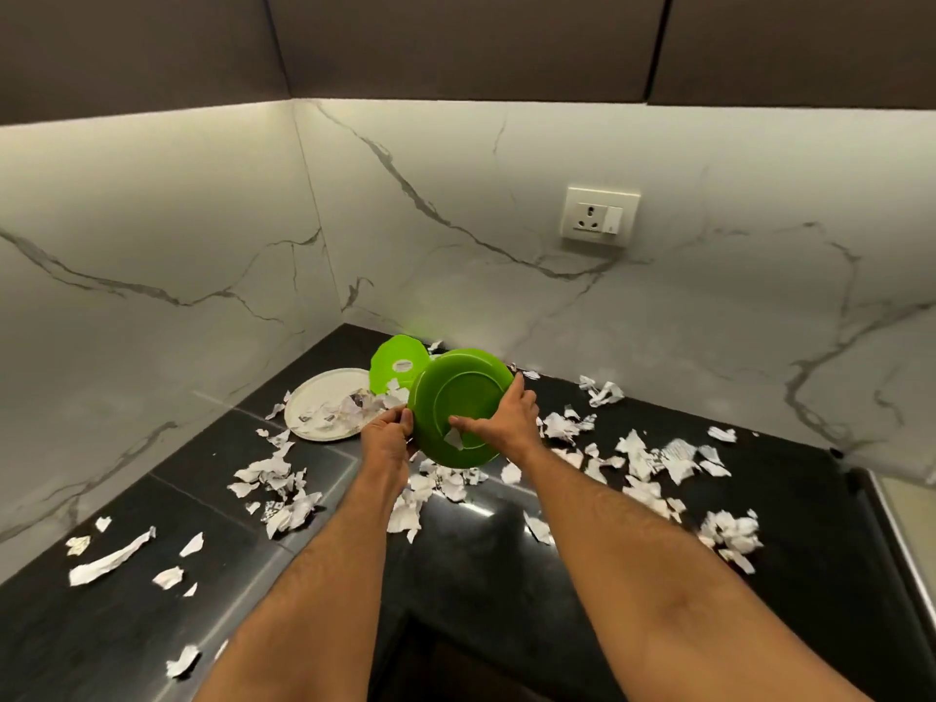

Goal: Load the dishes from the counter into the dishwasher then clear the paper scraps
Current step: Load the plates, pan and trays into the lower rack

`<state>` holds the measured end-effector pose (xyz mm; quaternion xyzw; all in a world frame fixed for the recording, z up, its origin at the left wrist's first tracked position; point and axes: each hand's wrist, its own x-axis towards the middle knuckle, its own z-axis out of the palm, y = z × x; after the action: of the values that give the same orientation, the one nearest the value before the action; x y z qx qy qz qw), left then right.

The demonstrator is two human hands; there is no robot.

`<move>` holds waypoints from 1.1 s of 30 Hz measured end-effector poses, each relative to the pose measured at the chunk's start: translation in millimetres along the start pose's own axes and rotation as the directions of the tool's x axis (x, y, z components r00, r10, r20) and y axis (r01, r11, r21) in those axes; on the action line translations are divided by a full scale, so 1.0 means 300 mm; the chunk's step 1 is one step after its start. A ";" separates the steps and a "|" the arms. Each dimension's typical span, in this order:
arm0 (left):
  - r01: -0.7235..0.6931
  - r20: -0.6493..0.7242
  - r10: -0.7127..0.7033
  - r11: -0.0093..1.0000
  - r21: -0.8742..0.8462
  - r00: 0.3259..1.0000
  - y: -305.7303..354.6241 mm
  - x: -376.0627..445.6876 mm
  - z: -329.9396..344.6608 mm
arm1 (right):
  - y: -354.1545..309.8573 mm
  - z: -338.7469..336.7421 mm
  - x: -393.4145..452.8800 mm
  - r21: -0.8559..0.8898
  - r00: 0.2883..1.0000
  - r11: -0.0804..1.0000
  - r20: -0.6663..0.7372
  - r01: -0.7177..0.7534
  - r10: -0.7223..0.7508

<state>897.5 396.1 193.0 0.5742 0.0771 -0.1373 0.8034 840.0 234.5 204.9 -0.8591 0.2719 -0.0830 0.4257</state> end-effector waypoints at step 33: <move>-0.075 -0.116 0.144 0.883 0.464 0.983 -0.666 -0.975 0.049 | 0.805 -0.360 -1.116 0.220 0.919 0.951 -0.282 -0.217 0.275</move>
<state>557.1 360.3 100.0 0.7591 0.0688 -0.0634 0.6442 423.2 222.2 114.6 -0.7510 0.4323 -0.1870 0.4627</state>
